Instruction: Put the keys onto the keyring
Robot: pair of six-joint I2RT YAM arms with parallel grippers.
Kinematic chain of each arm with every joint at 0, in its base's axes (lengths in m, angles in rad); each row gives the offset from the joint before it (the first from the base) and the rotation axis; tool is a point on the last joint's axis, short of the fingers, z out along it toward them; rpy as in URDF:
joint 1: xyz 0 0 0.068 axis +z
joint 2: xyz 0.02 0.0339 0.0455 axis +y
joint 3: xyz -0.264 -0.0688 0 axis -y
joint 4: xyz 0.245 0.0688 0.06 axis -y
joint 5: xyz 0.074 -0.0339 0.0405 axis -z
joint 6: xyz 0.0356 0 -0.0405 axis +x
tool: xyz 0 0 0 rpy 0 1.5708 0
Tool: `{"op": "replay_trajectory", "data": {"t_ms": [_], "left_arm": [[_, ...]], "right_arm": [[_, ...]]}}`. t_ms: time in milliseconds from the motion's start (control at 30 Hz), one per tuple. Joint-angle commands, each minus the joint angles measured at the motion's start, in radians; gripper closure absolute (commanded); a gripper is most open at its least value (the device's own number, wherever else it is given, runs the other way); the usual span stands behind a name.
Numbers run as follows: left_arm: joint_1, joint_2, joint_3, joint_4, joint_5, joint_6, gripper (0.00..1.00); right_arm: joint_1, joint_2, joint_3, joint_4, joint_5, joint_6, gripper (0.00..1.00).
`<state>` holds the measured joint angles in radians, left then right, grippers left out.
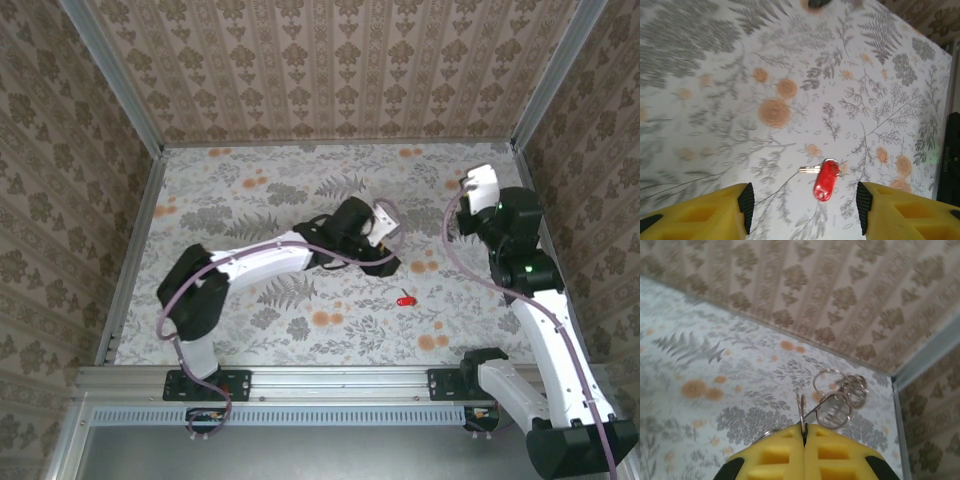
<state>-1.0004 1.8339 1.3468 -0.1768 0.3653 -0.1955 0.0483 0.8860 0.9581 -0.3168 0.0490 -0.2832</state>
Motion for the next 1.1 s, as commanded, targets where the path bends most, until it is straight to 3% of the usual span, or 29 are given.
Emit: {"op": "replay_trajectory", "data": {"t_ms": [0, 167, 367, 600, 800, 1067], "left_arm": [[-0.060, 0.096, 0.128, -0.163, -0.038, -0.176, 0.45], [-0.085, 0.294, 0.375, -0.480, 0.004, -0.396, 0.50], [-0.140, 0.371, 0.477, -0.551, -0.086, -0.524, 0.52], [-0.181, 0.453, 0.563, -0.548, -0.108, -0.634, 0.57], [-0.190, 0.448, 0.513, -0.527, -0.102, -0.681, 0.61], [-0.190, 0.475, 0.533, -0.518, -0.074, -0.648, 0.65]], "right_arm": [[-0.024, 0.047, 0.085, 0.006, 0.096, 0.258, 1.00], [-0.048, 0.071, 0.084, 0.044, 0.075, 0.289, 1.00], [-0.064, 0.088, 0.081, 0.082, 0.023, 0.283, 1.00], [-0.073, 0.082, 0.078, 0.080, 0.000, 0.277, 1.00], [-0.090, 0.069, 0.086, 0.065, -0.009, 0.268, 1.00], [-0.094, 0.053, 0.070, 0.067, -0.040, 0.269, 1.00]]}}
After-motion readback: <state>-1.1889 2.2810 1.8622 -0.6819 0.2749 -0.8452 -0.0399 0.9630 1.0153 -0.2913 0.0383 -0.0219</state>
